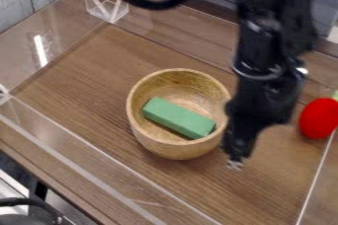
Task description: Remove the green block from the brown bowl and put it on the table
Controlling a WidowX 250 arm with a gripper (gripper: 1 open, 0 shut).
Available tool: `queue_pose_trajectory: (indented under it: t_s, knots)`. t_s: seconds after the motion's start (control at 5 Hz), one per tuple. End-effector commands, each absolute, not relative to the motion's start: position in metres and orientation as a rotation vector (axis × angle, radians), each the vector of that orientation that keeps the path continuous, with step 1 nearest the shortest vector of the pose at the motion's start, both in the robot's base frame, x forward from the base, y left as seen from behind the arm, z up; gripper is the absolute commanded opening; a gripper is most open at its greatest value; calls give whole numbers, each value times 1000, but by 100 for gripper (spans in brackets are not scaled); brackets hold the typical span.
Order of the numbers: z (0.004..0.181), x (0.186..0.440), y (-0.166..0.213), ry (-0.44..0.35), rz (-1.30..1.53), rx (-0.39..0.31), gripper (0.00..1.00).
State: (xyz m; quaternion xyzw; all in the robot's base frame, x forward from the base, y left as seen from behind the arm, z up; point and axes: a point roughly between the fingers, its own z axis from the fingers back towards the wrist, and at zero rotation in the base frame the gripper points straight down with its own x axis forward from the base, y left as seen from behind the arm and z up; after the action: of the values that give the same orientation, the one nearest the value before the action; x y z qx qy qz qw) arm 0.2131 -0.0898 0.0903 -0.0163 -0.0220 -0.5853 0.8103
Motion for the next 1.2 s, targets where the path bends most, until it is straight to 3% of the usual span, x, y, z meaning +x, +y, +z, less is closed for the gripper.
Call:
queue_pose_trajectory:
  t_s: [0.0, 0.2, 0.4, 0.8, 1.0]
  knots:
    - [91, 214, -97, -94, -1354, -25, 0]
    - [88, 214, -100, -97, -1444, -26, 0]
    - [86, 212, -87, -91, -1539, -37, 100]
    - [103, 214, -62, -85, -1683, -34, 100]
    - [98, 216, -48, -84, -1662, -27, 100]
